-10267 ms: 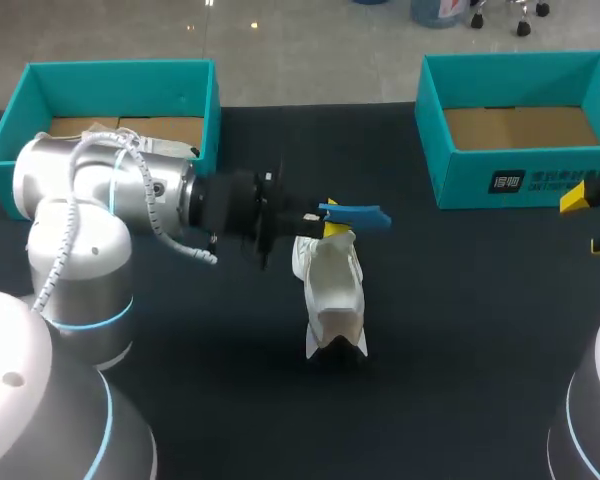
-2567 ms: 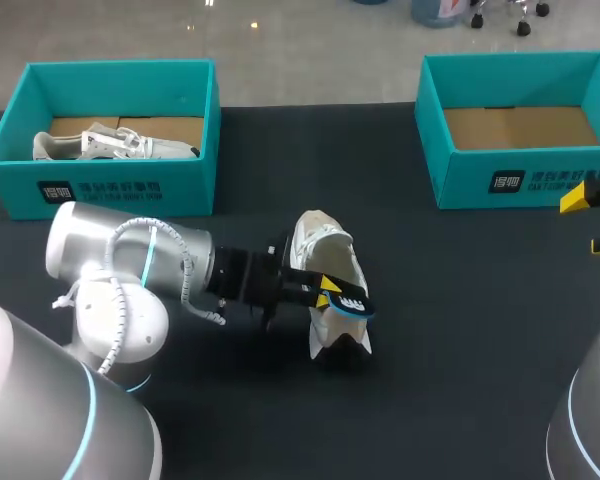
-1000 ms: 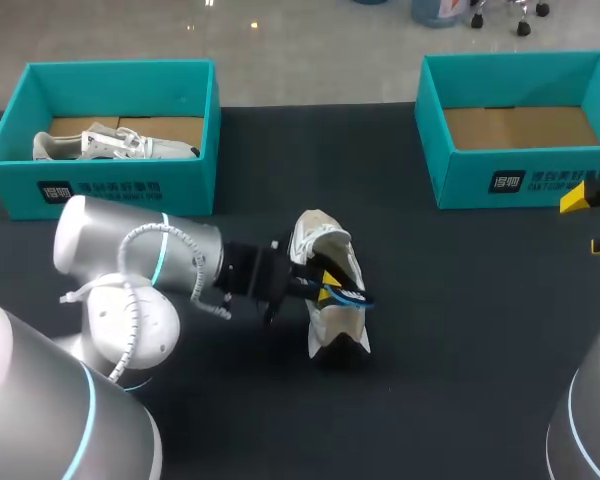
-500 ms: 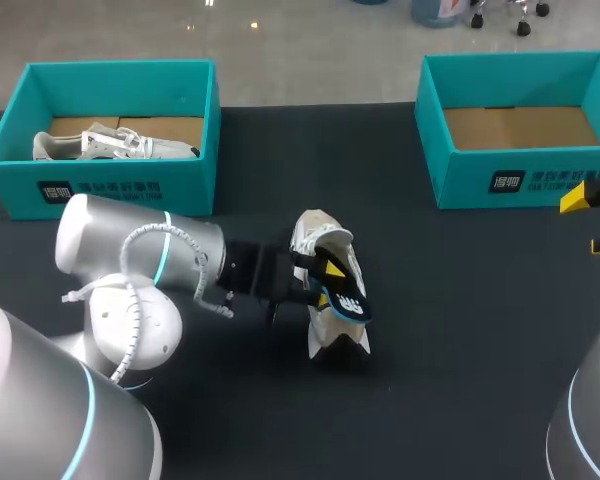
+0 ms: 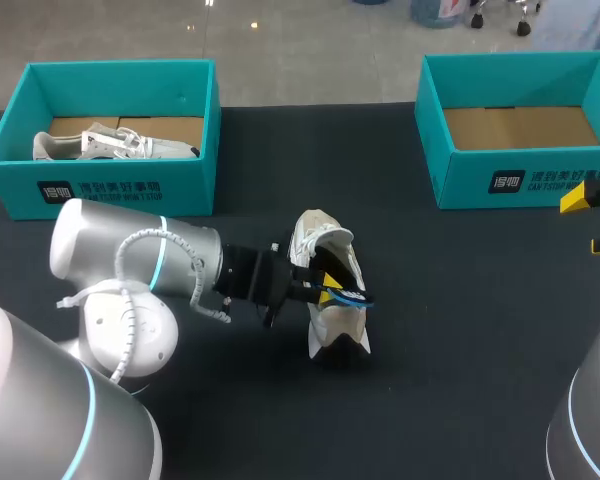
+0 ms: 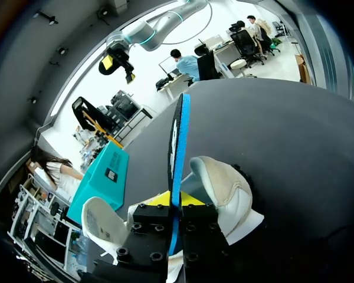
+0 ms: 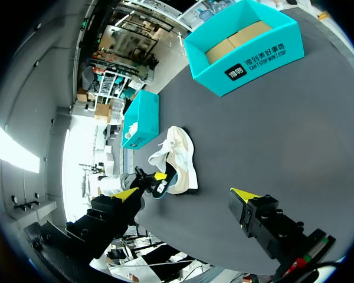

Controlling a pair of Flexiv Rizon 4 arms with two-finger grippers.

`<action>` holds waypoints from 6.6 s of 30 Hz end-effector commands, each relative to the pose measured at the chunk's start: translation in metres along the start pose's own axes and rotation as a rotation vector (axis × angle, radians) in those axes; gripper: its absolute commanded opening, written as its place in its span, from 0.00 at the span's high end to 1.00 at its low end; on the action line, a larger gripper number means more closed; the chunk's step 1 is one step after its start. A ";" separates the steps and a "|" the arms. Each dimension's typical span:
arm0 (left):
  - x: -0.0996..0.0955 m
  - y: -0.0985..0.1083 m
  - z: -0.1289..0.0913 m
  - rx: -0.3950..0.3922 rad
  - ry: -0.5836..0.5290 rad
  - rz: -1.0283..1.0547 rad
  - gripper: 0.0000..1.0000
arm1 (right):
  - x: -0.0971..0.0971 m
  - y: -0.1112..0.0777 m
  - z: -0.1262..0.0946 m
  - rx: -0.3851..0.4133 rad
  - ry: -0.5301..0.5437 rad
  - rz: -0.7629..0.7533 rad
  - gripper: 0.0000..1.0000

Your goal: Take the shoe out of the shoebox, open the shoe tongue, remove and reinsert the insole, then place the shoe into the shoebox

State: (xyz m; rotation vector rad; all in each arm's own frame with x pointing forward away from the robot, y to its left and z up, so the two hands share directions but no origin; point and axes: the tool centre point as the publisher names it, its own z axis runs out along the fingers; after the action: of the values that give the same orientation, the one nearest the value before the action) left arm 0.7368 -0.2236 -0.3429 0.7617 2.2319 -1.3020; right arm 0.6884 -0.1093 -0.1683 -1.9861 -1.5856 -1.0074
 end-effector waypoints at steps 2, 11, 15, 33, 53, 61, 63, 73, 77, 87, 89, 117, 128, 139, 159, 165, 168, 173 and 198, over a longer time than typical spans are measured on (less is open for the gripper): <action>-0.004 0.007 0.006 -0.012 0.005 0.002 1.00 | 0.000 -0.001 0.000 -0.002 -0.003 0.002 0.00; -0.008 0.020 0.006 -0.035 0.005 -0.012 1.00 | 0.000 -0.001 0.000 -0.002 -0.003 0.002 0.00; -0.008 0.015 0.003 -0.033 0.001 -0.015 0.67 | 0.000 -0.001 0.000 -0.002 -0.003 0.002 0.00; -0.005 -0.004 -0.001 -0.029 0.002 0.028 1.00 | 0.000 -0.001 0.000 -0.002 -0.003 0.002 0.00; -0.006 0.019 0.008 -0.067 0.003 0.003 0.83 | 0.000 -0.001 0.000 -0.002 -0.003 0.002 0.00; -0.005 0.002 -0.004 -0.060 -0.013 0.029 0.66 | 0.000 -0.001 0.000 -0.002 -0.003 0.002 0.00; -0.004 0.000 -0.006 -0.063 -0.013 0.034 0.67 | 0.000 -0.001 0.000 -0.002 -0.003 0.002 0.00; -0.004 0.003 0.002 -0.070 0.006 0.038 1.00 | 0.000 -0.001 0.000 -0.002 -0.003 0.002 0.00; -0.006 0.009 0.007 -0.084 0.010 0.051 1.00 | 0.000 -0.001 0.000 -0.002 -0.003 0.002 0.00; -0.010 0.022 0.013 -0.120 0.016 0.067 1.00 | 0.000 -0.001 0.000 -0.002 -0.003 0.002 0.00; -0.009 0.020 0.013 -0.116 0.020 0.066 1.00 | 0.000 -0.001 0.000 -0.002 -0.003 0.002 0.00; 0.005 0.007 -0.009 -0.135 0.004 0.066 1.00 | 0.000 -0.001 0.000 -0.002 -0.003 0.002 0.00; 0.013 0.012 -0.003 -0.127 0.038 0.046 1.00 | 0.000 -0.001 0.000 -0.002 -0.003 0.002 0.00; 0.003 0.000 -0.021 -0.130 -0.002 0.063 0.27 | 0.000 -0.001 0.000 -0.002 -0.003 0.002 0.00; -0.011 -0.013 -0.038 -0.143 0.199 0.149 1.00 | 0.000 -0.001 0.000 -0.002 -0.003 0.002 0.00; -0.017 -0.013 -0.044 -0.174 0.261 0.175 1.00 | 0.000 -0.001 0.000 -0.002 -0.003 0.002 0.00; -0.021 -0.014 -0.048 -0.110 0.258 0.130 1.00 | 0.000 -0.001 0.000 -0.002 -0.003 0.002 0.00; -0.021 -0.014 -0.048 -0.110 0.258 0.130 1.00 | 0.000 -0.001 0.000 -0.002 -0.003 0.002 0.00; -0.035 -0.025 -0.034 -0.241 0.867 0.687 1.00 | 0.000 -0.001 0.000 -0.002 -0.003 0.002 0.00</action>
State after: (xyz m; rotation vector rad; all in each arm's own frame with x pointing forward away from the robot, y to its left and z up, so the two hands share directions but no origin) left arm 0.7385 -0.2038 -0.2918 1.6211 2.2449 -0.7391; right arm 0.6884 -0.1093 -0.1683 -1.9861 -1.5857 -1.0073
